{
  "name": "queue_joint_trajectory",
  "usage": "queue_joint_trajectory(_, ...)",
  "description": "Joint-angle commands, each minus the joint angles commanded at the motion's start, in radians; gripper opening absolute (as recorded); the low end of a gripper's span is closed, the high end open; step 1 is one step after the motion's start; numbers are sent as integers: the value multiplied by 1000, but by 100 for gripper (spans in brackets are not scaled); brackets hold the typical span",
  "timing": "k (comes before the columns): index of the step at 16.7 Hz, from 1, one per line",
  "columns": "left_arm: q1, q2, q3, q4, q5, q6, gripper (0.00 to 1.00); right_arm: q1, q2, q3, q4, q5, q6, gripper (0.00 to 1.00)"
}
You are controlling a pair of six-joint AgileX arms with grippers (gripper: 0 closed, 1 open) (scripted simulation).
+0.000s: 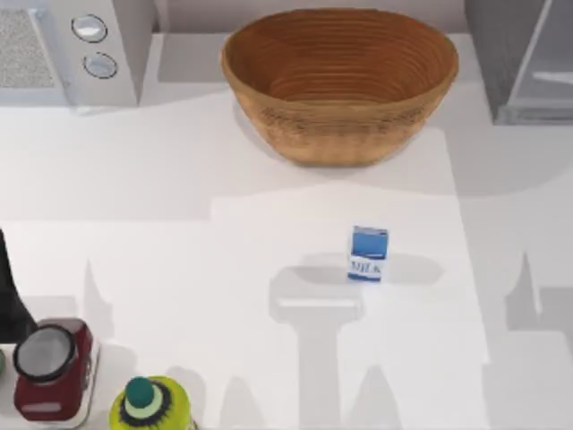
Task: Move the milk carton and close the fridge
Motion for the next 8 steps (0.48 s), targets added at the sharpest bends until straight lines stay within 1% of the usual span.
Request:
queue_joint_trajectory(5, 0, 0, 0, 0, 0, 0, 100, 365, 292, 3, 264, 369, 1, 100)
queue_joint_trajectory(8, 0, 0, 0, 0, 0, 0, 100, 550, 440, 6, 402, 555, 3, 100)
